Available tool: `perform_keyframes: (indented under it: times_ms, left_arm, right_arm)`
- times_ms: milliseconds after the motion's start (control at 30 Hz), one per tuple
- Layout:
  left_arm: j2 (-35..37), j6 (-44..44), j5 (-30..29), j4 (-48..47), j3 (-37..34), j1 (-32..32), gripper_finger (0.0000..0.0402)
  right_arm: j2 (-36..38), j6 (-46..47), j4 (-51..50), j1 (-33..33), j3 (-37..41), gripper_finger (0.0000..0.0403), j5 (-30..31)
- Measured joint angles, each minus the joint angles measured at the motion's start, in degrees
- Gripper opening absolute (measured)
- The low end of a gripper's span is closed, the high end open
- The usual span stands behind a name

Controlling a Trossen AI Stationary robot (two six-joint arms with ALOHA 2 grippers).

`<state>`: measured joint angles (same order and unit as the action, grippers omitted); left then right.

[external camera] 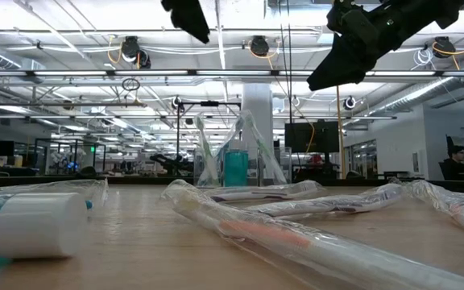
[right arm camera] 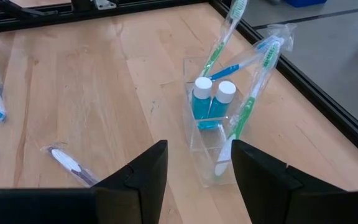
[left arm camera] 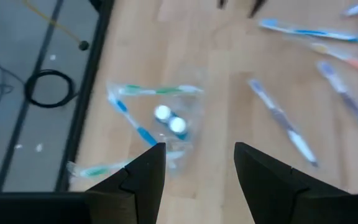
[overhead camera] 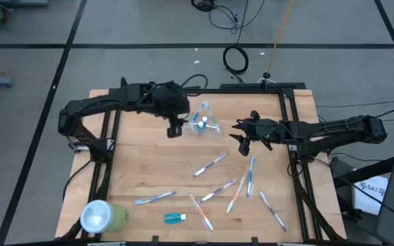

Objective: Pick & Place toothbrushing station
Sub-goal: Put the top purple toothbrush into the right section of the transparent organizer

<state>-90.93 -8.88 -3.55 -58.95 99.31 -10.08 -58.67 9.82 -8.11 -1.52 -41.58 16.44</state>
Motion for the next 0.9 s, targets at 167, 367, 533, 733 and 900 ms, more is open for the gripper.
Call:
perform_keyframes:
  times_ms: [167, 367, 533, 733, 900]
  left_arm:
    - [1.8, 0.3, 4.0, -1.8, -2.8, 2.1, 0.0198]
    - [1.8, 3.5, 4.1, -0.6, -12.3, 4.3, 0.0198]
    - [1.8, 3.3, 7.8, -1.0, -22.7, 5.7, 0.0198]
    - [3.9, 3.0, 11.3, 4.5, -31.0, 6.4, 0.0198]
    - [8.7, 2.4, 11.1, 9.1, -33.5, 6.4, 0.0198]
  right_arm:
    - [0.0, -0.8, -0.6, 0.1, 0.0, 0.0169, -0.2]
    - [0.0, -4.9, 0.2, 0.1, 2.9, 0.0169, -0.2]
    - [-0.2, -5.6, 8.0, 0.0, 8.9, 0.0169, -0.2]
    - [-3.6, -13.5, 25.0, -2.3, 13.4, 0.0169, -14.5]
    - [-9.2, -14.8, 35.4, -3.1, 13.5, 0.0169, -27.9]
